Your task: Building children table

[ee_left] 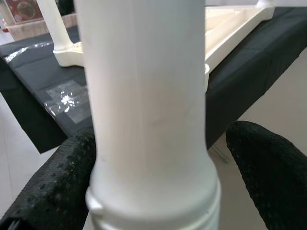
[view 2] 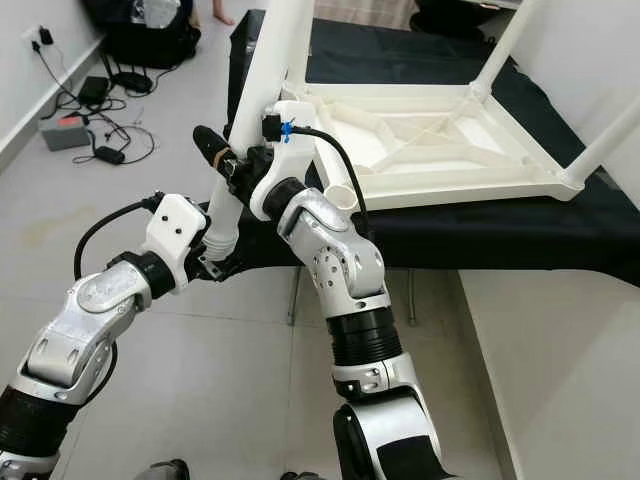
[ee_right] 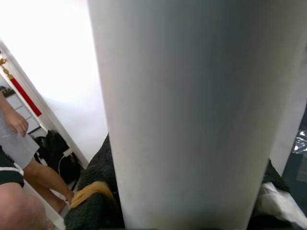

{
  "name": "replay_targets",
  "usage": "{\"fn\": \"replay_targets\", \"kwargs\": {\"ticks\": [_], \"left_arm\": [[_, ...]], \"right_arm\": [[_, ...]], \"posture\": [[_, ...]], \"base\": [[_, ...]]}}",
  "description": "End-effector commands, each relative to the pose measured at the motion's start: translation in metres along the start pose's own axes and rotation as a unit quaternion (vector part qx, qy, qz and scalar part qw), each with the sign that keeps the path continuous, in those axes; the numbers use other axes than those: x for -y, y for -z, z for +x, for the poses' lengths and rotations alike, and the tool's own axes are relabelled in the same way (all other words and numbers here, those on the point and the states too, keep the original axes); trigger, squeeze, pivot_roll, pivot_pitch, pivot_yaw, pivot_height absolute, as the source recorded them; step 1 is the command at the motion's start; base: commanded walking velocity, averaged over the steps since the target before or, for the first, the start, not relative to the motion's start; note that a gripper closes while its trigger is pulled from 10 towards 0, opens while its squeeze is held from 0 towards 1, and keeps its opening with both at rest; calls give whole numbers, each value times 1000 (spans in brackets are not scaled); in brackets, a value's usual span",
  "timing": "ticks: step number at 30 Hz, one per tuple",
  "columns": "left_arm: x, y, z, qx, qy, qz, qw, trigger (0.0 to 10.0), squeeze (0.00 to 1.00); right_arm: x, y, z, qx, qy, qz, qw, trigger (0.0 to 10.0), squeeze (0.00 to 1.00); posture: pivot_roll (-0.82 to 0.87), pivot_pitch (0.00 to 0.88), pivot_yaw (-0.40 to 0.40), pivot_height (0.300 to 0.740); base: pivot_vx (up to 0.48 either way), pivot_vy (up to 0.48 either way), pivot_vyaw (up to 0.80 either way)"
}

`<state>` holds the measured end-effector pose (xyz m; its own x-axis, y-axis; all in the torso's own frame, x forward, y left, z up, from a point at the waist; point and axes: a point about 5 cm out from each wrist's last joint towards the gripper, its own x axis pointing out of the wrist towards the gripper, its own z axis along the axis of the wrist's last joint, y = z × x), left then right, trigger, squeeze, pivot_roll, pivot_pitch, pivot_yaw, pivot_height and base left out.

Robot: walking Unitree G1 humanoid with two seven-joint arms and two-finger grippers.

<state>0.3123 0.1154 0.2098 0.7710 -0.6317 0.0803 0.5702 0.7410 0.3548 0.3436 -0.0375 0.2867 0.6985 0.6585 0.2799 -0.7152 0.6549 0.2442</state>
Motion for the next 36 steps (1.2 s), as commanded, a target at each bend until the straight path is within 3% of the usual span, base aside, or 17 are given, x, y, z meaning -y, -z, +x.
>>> {"fn": "replay_targets", "kwargs": {"ticks": [1,7,14,15,27,28,29,30,31,32,33,34,36], "left_arm": [[-1,3,0,-6,0,9,1000,10000,0],[-6,6,0,-11,-7,4,1000,10000,0],[4,12,3,-23,8,8,1000,10000,0],[4,12,3,-22,8,8,1000,2000,0],[4,12,3,-22,8,8,1000,2000,0],[3,12,3,-19,6,6,1000,0,0],[2,11,2,-19,-3,7,1000,10000,0],[3,11,0,-19,-7,5,1000,10000,0],[3,11,0,-19,-7,5,1000,10000,0],[4,10,-2,-18,-10,3,1000,10000,0],[4,10,-2,-18,-10,3,1000,10000,0],[5,9,-3,-18,-11,3,1000,10000,0],[6,9,-4,-17,-11,2,1000,10000,0]], "right_arm": [[-3,-4,-3,7,-7,5,1000,0,0],[-4,-6,-5,8,-9,4,1000,0,0],[-8,-9,-7,8,-10,3,1000,0,0],[-9,-9,-7,8,-12,2,1000,0,0],[-10,-9,-7,7,-14,2,1000,0,0],[-10,-8,-7,4,-15,2,1000,0,0],[-6,-6,-8,7,-5,-6,1000,1490,0],[-2,-4,-9,11,3,-10,1000,5451,0],[-2,-4,-9,11,3,-10,1000,5451,0],[3,-4,-10,17,9,-13,1000,10000,0],[3,-4,-10,17,9,-13,1000,10000,0],[8,-5,-12,24,13,-16,1000,10000,1000],[12,-6,-13,28,17,-18,999,10000,1000]], "posture": [[107,176,-131,740],[105,178,-129,740],[102,170,-129,740],[101,170,-126,740],[101,170,-126,740],[102,167,-125,740],[103,174,-126,740],[101,176,-127,740],[101,176,-127,740],[101,178,-124,740],[101,178,-124,740],[100,179,-126,740],[100,179,-126,740]], "base": [[0,0,0],[0,0,0],[0,0,0],[0,0,0],[0,0,0],[0,0,0],[0,0,0],[0,0,0],[0,0,0],[0,0,0],[0,0,0],[0,0,0],[0,0,0]]}}
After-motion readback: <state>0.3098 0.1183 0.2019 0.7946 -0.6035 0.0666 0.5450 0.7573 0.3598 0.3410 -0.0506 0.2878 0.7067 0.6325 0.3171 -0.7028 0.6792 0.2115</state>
